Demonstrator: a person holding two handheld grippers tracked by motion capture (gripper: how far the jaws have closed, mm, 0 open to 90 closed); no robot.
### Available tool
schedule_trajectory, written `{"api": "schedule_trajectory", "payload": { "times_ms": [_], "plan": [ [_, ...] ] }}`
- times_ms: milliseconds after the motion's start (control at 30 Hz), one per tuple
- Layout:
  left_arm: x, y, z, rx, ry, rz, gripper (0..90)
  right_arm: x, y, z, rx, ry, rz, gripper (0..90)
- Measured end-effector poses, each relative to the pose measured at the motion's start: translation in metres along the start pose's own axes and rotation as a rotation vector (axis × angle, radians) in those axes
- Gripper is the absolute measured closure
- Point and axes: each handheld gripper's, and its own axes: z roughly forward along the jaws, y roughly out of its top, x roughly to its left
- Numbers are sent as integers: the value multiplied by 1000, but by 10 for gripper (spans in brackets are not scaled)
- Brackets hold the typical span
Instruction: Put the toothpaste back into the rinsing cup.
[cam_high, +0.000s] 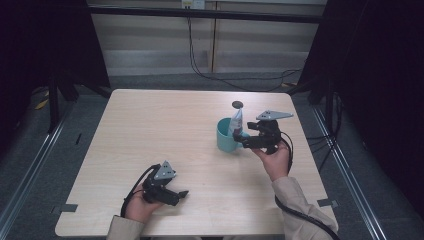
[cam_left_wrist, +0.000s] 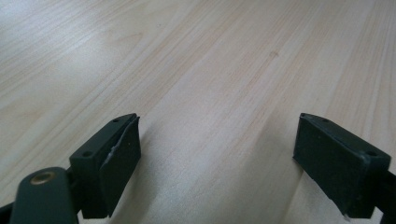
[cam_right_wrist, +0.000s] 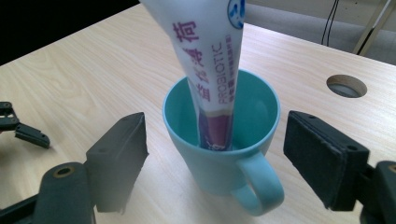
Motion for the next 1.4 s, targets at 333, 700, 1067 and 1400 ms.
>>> {"api": "schedule_trajectory", "payload": {
  "times_ms": [333,700,1067,1400],
  "plan": [
    [0,0,0,0,0,0,144,5,-4,-12,23,35,-17,203],
    [0,0,0,0,0,0,144,13,-12,-25,41,66,-49,200],
    [0,0,0,-1,0,2,144,13,-27,-41,60,63,-68,198],
    [0,0,0,-1,1,2,144,10,-40,-53,56,61,-85,194]
  ]
}}
